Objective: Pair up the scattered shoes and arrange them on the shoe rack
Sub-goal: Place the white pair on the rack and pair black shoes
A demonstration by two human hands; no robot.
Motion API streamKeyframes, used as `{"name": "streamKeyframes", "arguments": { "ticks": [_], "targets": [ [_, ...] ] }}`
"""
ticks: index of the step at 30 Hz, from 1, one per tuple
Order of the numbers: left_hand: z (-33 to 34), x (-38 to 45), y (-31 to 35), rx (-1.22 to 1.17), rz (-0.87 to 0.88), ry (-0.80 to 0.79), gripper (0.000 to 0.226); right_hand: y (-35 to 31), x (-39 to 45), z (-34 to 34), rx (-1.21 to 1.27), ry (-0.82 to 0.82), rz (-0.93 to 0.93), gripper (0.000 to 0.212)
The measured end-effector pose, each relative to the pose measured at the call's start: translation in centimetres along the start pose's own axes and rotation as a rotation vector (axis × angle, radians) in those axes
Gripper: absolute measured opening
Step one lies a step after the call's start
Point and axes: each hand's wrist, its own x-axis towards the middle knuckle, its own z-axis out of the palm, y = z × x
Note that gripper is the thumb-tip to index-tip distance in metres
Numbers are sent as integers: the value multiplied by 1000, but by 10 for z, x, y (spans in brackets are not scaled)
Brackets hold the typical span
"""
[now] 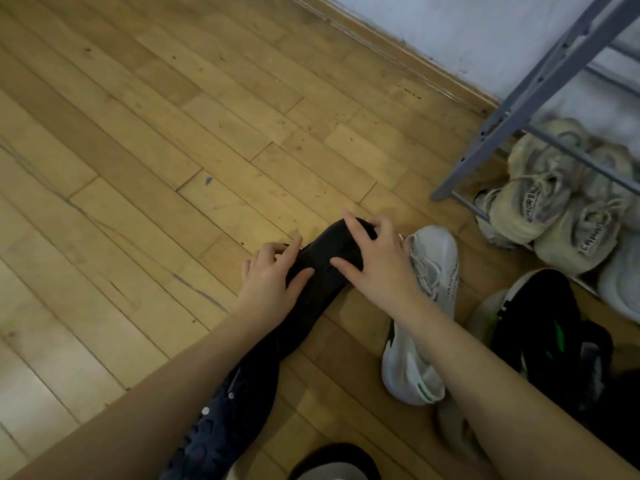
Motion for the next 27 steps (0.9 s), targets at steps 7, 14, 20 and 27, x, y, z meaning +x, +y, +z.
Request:
{"name": "streamKeyframes", "arguments": {
  "ticks": [7,14,20,27],
  "targets": [
    [5,-4,26,-103,99,-54,37,27,-39,-6,37,24,82,62],
    [9,-13,35,0,260,-68,55,38,-71,-19,76,168,54,50],
    [9,-19,45,10,363,22,45,40,-85,-21,19,220,68,43],
    [-18,26,68,52,510,237,41,43,-82,-48,55,446,72,34]
  ]
}}
